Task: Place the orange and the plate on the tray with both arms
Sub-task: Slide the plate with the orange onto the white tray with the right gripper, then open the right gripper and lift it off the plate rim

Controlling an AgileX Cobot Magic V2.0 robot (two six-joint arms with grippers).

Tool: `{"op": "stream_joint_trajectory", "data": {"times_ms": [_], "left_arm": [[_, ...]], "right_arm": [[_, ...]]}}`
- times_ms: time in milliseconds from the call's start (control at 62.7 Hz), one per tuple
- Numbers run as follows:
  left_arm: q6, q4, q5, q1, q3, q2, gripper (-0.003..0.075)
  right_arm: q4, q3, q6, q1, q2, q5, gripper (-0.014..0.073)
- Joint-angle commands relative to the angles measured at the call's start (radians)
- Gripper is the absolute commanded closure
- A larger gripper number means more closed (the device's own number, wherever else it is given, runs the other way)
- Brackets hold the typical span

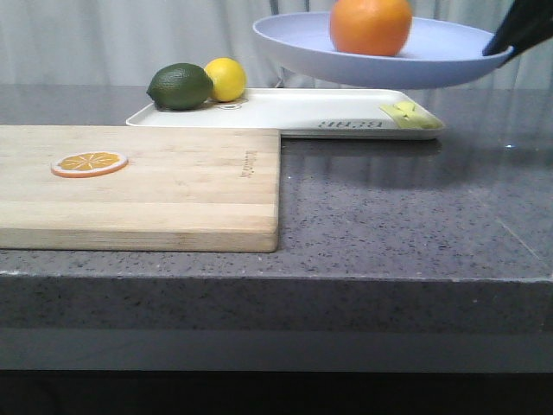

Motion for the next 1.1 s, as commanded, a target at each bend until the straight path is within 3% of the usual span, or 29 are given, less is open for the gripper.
{"op": "stream_joint_trajectory", "data": {"times_ms": [0, 367, 542, 829, 1085], "left_arm": [[0.002, -0.004, -0.076, 0.002, -0.026, 0.004, 0.0079], [0.002, -0.004, -0.076, 0.002, -0.026, 0.004, 0.0079], [0.002, -0.004, -0.076, 0.002, -0.026, 0.004, 0.0079], [0.002, -0.004, -0.076, 0.002, -0.026, 0.004, 0.0079], [0.002, -0.004, -0.076, 0.002, -0.026, 0.004, 0.0079]], "right_arm": [[0.005, -0.146, 0.09, 0.039, 0.018, -0.018, 0.0661], [-0.071, -0.571, 0.344, 0.107, 0.313, -0.015, 0.0661], [-0.08, -0.706, 0.4, 0.118, 0.433, -0.012, 0.0661], [-0.181, -0.765, 0.439, 0.152, 0.512, -0.031, 0.0661], [-0.183, -0.765, 0.439, 0.151, 0.523, -0.029, 0.0661]]}}
